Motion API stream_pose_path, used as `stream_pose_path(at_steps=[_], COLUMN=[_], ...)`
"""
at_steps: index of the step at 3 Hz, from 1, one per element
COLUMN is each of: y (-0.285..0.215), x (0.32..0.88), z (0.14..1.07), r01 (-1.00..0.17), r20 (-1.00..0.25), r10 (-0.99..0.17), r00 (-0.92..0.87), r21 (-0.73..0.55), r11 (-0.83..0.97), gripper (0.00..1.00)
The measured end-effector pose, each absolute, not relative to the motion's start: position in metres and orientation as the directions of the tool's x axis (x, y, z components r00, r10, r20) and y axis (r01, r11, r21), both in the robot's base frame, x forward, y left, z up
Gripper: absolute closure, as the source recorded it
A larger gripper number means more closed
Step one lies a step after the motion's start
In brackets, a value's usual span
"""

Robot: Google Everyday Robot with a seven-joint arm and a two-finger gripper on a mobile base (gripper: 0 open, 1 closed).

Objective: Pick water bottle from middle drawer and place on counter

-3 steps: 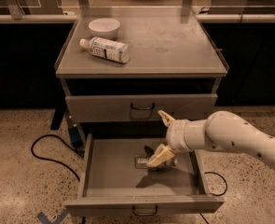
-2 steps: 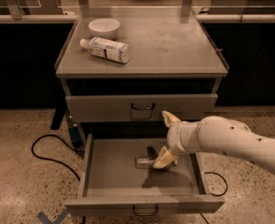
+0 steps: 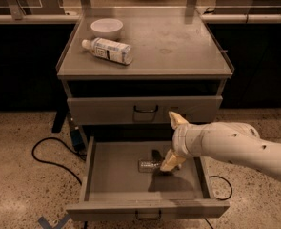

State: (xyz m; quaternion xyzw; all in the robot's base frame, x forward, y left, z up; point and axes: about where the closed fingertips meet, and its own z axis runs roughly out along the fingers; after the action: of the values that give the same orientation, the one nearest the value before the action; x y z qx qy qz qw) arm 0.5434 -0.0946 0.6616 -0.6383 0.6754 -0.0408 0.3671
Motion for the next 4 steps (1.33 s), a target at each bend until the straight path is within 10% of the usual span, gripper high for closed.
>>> stream_pose_path(at_steps=[4], y=[-0.128], x=[0.558], z=[0.577], r01=[-0.882], r20=[-0.340], r10=[-0.939], r00=[-0.055], r21=[-0.424], r11=[0.205], gripper=[0.00])
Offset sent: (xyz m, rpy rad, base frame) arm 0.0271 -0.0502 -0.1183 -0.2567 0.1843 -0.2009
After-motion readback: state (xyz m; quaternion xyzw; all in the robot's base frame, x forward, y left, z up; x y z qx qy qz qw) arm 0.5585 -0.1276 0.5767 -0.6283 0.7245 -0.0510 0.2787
